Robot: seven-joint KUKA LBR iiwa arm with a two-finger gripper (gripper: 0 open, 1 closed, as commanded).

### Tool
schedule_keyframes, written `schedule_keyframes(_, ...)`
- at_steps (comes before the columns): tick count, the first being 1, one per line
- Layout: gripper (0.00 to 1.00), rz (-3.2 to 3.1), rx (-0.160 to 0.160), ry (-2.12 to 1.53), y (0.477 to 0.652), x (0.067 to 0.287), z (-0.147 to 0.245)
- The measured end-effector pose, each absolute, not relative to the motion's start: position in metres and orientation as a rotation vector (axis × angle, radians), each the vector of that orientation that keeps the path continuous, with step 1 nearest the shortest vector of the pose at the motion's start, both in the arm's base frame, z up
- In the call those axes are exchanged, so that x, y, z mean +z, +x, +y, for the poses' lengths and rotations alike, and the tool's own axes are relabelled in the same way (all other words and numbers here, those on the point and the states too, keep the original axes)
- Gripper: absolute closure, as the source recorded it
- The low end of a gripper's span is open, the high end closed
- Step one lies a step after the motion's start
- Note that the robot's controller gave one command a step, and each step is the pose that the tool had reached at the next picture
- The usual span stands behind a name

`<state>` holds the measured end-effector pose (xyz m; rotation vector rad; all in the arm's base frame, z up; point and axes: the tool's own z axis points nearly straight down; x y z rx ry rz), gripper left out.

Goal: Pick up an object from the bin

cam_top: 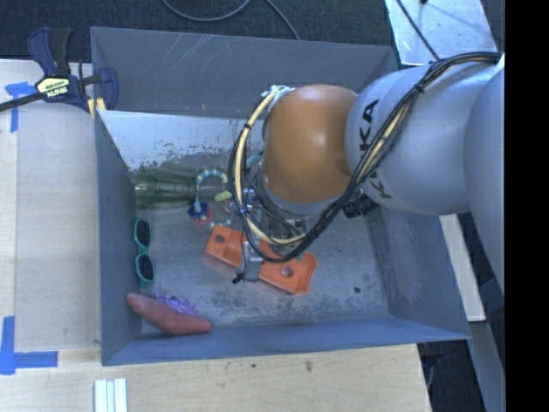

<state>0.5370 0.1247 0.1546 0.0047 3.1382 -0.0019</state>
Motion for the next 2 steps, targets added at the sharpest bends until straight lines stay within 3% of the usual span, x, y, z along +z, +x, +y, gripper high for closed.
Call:
schedule_keyframes(1, 0.0, 3.131, 0.007, -0.056, 0.553, 0.127, 0.104)
schedule_keyframes(2, 1.0, 3.123, 0.0, 0.304, 0.564, 0.071, 0.088)
